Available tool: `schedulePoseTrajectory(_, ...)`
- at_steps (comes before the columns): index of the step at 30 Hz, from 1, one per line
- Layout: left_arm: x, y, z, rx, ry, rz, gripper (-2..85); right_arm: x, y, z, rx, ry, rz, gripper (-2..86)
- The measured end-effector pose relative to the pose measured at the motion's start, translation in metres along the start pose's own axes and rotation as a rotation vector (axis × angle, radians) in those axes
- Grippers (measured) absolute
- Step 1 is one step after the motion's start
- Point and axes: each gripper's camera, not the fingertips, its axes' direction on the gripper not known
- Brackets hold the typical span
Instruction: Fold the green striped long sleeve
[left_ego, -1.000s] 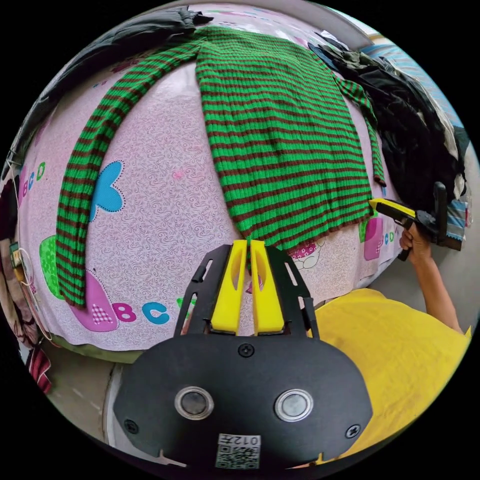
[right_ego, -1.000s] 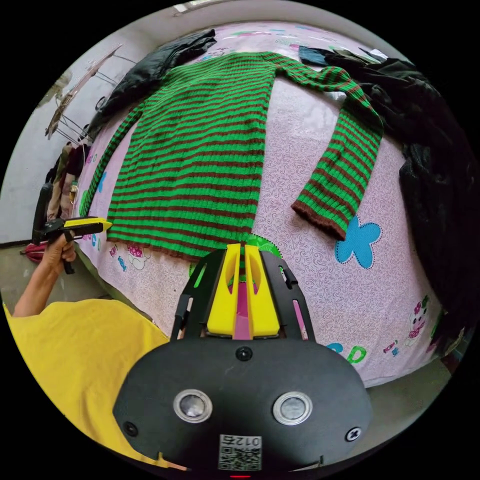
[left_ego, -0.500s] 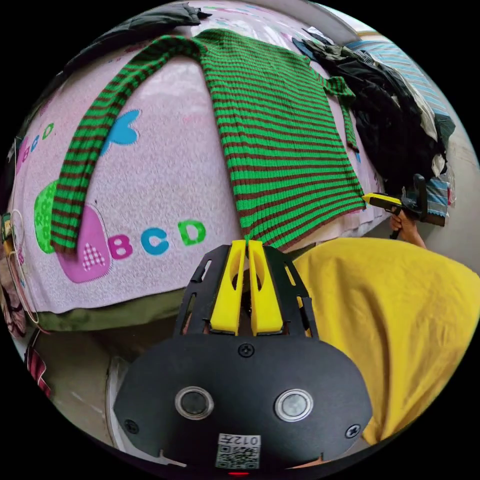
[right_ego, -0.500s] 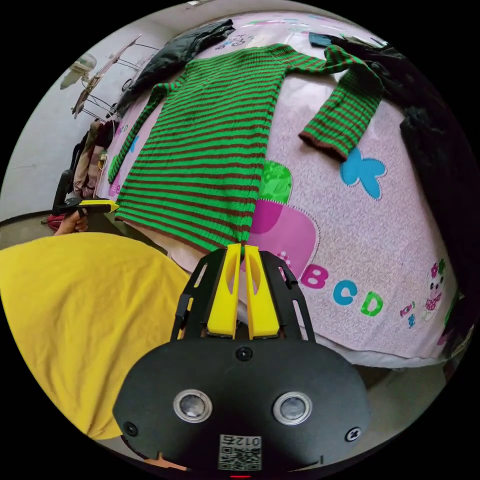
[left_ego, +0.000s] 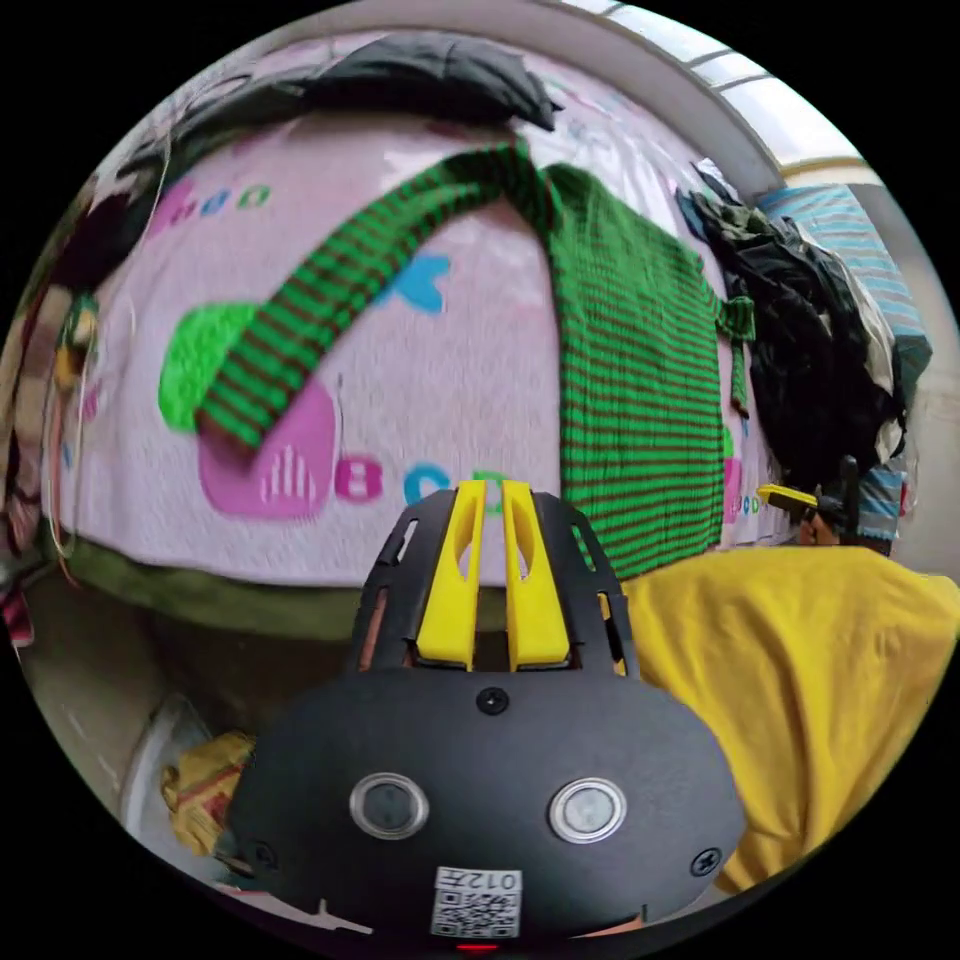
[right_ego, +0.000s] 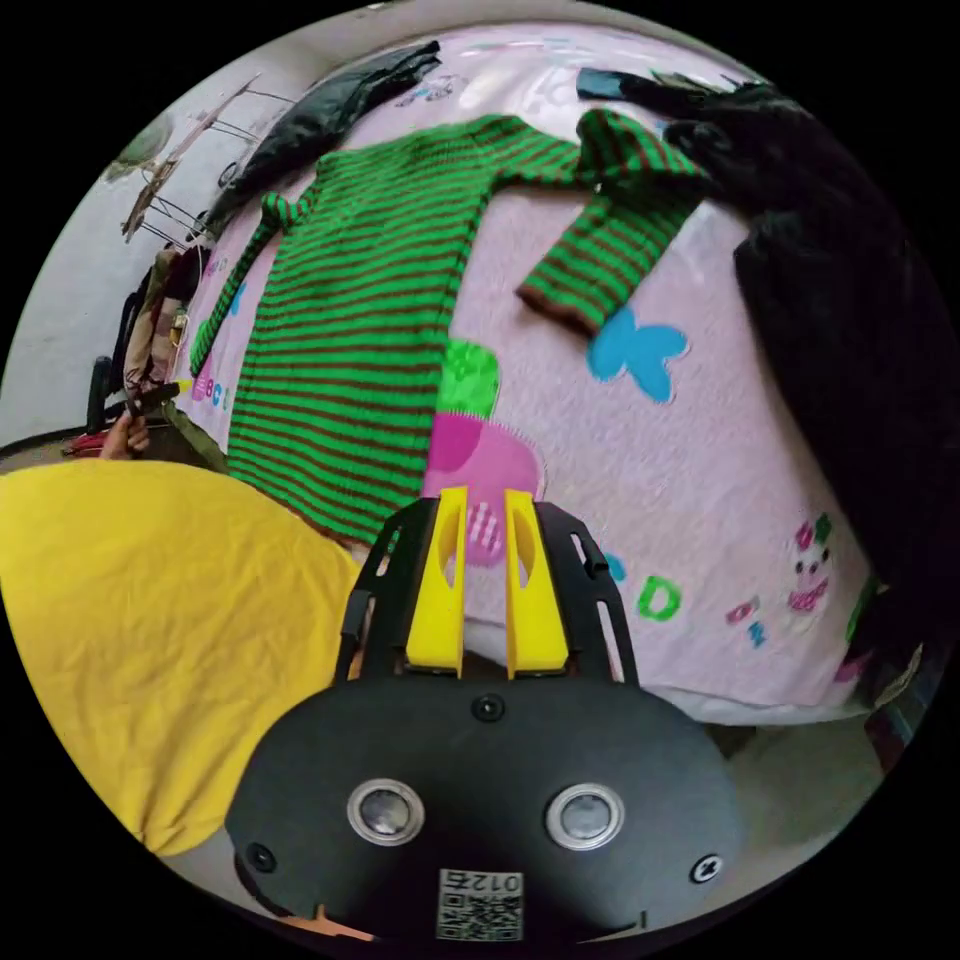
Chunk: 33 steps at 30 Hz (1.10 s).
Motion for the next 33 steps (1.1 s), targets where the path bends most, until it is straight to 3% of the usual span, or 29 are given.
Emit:
schedulePoseTrajectory(6, 0.047, -0.163, -0.021, 0.113, -0.003, 0.215, 3.1, 0.013, -0.149, -0.046, 0.178, -0.061, -0.034, 6.6)
schedulePoseTrajectory(10, 0.078, -0.256, -0.001, 0.041, -0.099, 0.295, 4.3, 0.021, -0.226, -0.046, 0.184, -0.04, -0.038, 7.1)
schedulePoseTrajectory(16, 0.087, -0.327, 0.045, -0.125, -0.2, 0.347, 6.7, 0.038, -0.309, -0.016, 0.086, -0.057, -0.019, 8.3)
schedulePoseTrajectory(21, 0.078, -0.344, 0.069, -0.209, -0.121, 0.333, 5.7, 0.041, -0.333, 0.013, -0.039, -0.101, -0.024, 6.9)
schedulePoseTrajectory(25, 0.077, -0.334, 0.056, -0.152, -0.109, 0.357, 2.5, 0.033, -0.316, -0.003, 0.034, -0.083, -0.078, 3.5)
schedulePoseTrajectory(29, 0.08, -0.297, 0.018, -0.051, -0.014, 0.408, 1.2, 0.015, -0.257, -0.041, 0.14, -0.112, -0.184, 2.4)
schedulePoseTrajectory(33, 0.086, -0.208, -0.012, -0.019, 0.025, 0.484, 0.8, -0.013, -0.166, -0.041, 0.092, -0.092, -0.28, 2.1)
